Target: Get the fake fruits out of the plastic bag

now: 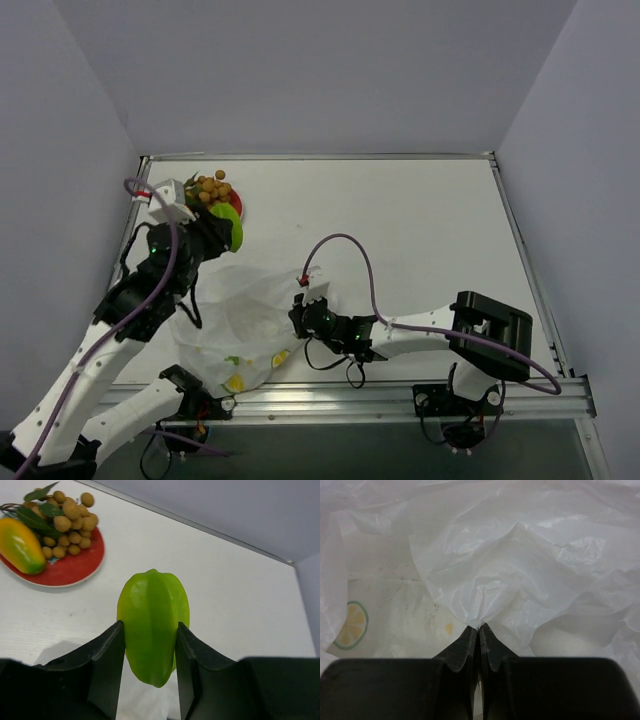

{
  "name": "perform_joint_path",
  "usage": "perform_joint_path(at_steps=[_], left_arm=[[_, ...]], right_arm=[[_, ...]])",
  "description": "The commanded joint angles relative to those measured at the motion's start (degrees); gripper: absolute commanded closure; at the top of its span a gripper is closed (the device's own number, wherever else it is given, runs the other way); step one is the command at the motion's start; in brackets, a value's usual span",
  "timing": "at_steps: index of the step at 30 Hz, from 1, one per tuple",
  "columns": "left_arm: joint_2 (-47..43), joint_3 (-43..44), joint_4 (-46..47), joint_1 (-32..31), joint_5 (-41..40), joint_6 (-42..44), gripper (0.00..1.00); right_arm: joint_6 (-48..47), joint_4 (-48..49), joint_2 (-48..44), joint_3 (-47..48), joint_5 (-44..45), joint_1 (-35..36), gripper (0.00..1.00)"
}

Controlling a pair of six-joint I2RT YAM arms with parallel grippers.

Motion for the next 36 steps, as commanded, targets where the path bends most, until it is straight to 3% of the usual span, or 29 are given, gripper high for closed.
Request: perform_joint_path(at_steps=[1, 5, 8, 11, 21, 29, 36], left_arm=[[10.67, 0.05, 7.28, 5.63, -6.77, 1.1, 0.97], [19.46, -1.0, 13.96, 16.26, -2.02, -5.32, 0.98], [26.67, -0.22, 18.45, 19.11, -1.31, -5.34, 0.98], [34.13, 3.2, 19.95, 20.07, -2.8, -2.7, 0.98], [45.13, 5.49, 25.23, 22.63, -3.86, -1.9, 0.98], [49.27, 5.23, 29.08, 24.04, -2.8, -5.68, 0.98], [50.41, 3.39, 32.69, 23.95, -7.37, -7.7, 0.97]], right_arm=[[1.6, -1.16, -1.52, -1.91, 3.66, 1.9, 1.0], [2.13, -1.07, -1.88, -3.85, 4.36, 2.6, 1.0], [3.01, -0.1, -2.49, -5.25, 5.77, 3.31, 1.0], [3.71, -0.02, -2.49, -5.52, 6.39, 4.1, 1.0], [3.1, -1.86, -1.35, -3.59, 6.74, 4.89, 1.0], [2.22, -3.35, -1.79, -2.19, 6.74, 4.89, 1.0], [2.66, -3.27, -1.96, -2.71, 6.92, 4.89, 1.0]])
